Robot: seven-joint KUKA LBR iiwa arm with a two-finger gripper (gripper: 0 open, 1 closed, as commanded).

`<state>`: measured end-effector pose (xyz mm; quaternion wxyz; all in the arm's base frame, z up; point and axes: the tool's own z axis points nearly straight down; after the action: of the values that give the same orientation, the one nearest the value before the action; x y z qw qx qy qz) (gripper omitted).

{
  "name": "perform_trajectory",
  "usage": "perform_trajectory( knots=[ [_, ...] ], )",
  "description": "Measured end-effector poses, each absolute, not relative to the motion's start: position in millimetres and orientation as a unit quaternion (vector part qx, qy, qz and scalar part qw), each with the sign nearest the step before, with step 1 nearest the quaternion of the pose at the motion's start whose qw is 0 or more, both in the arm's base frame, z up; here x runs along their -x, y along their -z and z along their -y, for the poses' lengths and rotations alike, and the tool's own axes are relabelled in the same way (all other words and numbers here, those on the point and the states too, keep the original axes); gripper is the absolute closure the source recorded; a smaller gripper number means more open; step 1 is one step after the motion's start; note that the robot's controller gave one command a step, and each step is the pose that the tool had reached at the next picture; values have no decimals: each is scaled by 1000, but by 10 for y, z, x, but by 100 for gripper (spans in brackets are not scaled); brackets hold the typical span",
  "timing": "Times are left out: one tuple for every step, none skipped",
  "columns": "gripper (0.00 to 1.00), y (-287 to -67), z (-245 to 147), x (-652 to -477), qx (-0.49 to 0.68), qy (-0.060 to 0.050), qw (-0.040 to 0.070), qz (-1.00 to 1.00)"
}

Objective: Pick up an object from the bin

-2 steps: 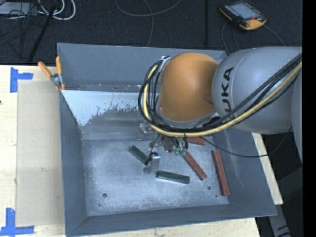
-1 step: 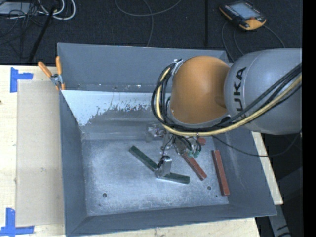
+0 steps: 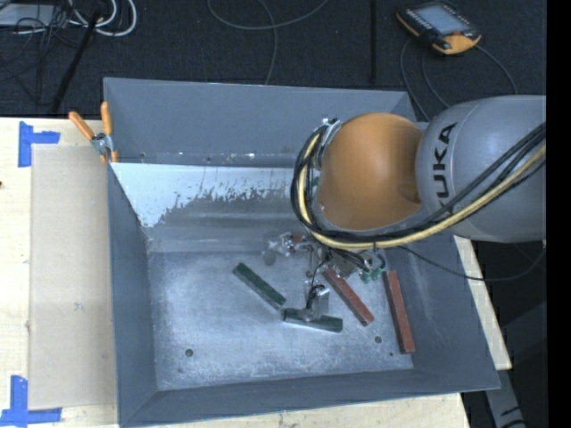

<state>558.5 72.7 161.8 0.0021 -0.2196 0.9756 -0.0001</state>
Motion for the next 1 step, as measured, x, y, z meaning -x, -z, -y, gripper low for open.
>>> perform_trajectory(
  knots=[
    [0, -1184, -763, -5474, 170, 1, 1, -985]
  ],
)
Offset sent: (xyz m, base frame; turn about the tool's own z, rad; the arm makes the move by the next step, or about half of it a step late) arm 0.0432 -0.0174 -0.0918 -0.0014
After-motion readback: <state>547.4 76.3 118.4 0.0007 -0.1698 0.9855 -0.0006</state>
